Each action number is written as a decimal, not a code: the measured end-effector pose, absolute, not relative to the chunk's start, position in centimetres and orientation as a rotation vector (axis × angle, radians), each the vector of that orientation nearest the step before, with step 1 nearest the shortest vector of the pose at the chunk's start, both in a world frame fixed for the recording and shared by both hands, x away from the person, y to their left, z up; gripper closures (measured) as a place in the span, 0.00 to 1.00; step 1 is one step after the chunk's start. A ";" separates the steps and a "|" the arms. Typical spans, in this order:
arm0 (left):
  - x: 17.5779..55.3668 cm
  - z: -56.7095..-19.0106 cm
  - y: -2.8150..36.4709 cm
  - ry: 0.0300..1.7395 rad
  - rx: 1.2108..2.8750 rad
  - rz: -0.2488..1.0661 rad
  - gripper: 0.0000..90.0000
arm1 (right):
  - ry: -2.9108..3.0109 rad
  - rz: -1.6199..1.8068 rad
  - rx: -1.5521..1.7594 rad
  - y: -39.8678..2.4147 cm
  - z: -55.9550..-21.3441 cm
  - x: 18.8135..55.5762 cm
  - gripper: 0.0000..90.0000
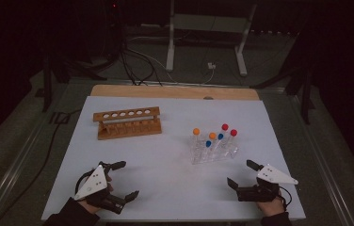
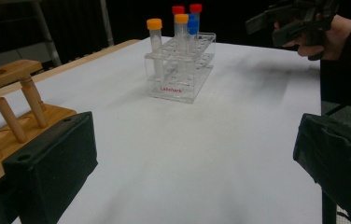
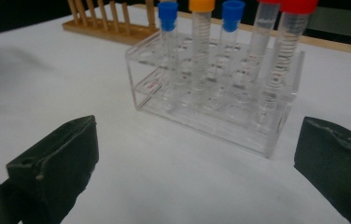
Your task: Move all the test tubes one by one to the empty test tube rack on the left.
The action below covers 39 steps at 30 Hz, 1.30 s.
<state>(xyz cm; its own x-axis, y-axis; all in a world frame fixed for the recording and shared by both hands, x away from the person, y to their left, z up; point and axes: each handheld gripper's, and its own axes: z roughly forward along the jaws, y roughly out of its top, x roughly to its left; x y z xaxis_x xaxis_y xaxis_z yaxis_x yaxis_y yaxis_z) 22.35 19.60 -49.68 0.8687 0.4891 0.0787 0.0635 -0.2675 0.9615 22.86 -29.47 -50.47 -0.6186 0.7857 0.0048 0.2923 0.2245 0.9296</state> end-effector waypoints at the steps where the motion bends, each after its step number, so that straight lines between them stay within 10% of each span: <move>1: 22.3 -49.7 19.6 0.417 1.815 0.433 0.00 | 2.064 1.377 0.996 -29.5 -50.4 22.9 0.00; 39: 22.5 -49.6 19.6 0.454 1.800 0.390 0.00 | 1.987 1.360 1.007 -26.1 -43.8 23.1 0.00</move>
<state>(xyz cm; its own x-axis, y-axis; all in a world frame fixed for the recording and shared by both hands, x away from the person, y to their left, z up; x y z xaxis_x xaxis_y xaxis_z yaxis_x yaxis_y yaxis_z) 22.46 19.63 -49.59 0.8686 0.4945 0.0307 0.1051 -0.2445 0.9639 23.07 -26.06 -43.80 -0.5849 0.8110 -0.0115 0.2831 0.2174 0.9341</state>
